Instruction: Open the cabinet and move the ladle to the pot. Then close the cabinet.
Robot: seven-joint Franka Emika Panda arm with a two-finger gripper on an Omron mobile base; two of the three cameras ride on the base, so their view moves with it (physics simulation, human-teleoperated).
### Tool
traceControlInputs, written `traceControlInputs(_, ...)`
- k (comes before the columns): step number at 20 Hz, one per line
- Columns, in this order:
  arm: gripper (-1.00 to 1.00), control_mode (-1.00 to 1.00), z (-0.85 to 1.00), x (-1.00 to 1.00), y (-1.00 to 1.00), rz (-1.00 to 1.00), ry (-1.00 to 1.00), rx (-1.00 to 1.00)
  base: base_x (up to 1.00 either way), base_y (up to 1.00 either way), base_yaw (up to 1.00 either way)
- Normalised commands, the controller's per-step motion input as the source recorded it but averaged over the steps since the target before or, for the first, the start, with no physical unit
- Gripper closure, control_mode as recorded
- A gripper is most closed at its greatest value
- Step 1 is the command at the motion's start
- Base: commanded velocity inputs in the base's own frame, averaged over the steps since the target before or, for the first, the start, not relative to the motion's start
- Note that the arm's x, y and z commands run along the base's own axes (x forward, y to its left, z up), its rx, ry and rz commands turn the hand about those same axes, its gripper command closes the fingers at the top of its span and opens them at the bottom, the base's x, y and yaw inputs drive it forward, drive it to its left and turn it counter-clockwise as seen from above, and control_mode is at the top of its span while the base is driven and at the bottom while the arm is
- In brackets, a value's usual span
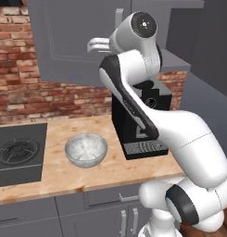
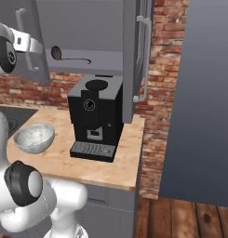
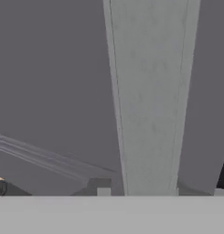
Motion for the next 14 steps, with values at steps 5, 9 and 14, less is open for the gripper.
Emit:
traceControlInputs(5, 1.0, -1.0, 0.0, -1.0, 0.93, 0.0, 0.0, 0.02, 0.0, 0.0, 0.0)
traceControlInputs(9, 1.0, -1.0, 0.0, -0.96, 0.91, 0.0, 0.01, 0.01, 0.0, 0.0, 0.0)
traceControlInputs(14, -1.0, -1.0, 0.0, -0.37, 0.59, 0.0, 0.03, 0.0, 0.0, 0.0, 0.0)
